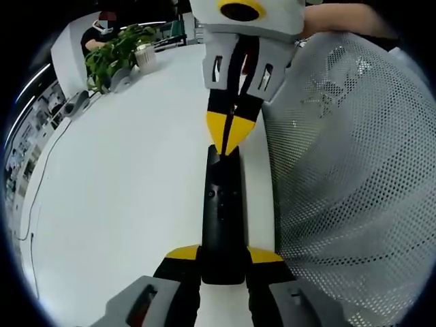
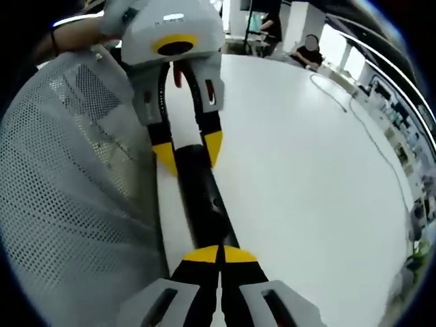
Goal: Press the specified remote control buttons in sequence, fully releasing each button before pressing the next.
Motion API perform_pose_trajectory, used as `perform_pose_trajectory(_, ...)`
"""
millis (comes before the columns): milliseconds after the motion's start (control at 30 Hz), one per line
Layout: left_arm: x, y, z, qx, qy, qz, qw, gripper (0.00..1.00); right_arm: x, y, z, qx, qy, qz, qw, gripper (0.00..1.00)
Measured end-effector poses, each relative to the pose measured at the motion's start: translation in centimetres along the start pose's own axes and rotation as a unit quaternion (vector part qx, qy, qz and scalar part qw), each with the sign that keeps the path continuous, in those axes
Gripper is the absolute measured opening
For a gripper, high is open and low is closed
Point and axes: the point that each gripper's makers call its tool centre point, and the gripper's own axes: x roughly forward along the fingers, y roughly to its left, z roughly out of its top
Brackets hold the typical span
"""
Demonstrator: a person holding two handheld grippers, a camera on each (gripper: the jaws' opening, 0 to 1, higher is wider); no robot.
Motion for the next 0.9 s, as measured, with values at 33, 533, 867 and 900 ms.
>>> perform_pose_trajectory(33,0.0,0.0,0.0,-0.001,-0.001,0.0,1.0,0.25,0.1,-0.15,0.21,0.003,-0.001,0.002,1.0,0.0)
perform_pose_trajectory(533,-0.03,0.02,0.01,-0.003,-0.005,-0.002,1.0,0.25,0.79,0.04,0.99,-0.045,0.013,0.028,0.9985,0.0)
perform_pose_trajectory(867,-0.02,0.07,0.02,-0.01,-0.01,-0.003,0.9999,0.25,1.03,-0.09,1.11,-0.081,0.066,0.049,0.9933,0.0)
perform_pose_trajectory(900,-0.02,0.07,0.02,-0.01,-0.01,-0.003,0.9999,0.25,1.03,-0.1,1.09,-0.078,0.069,0.05,0.9933,0.0)
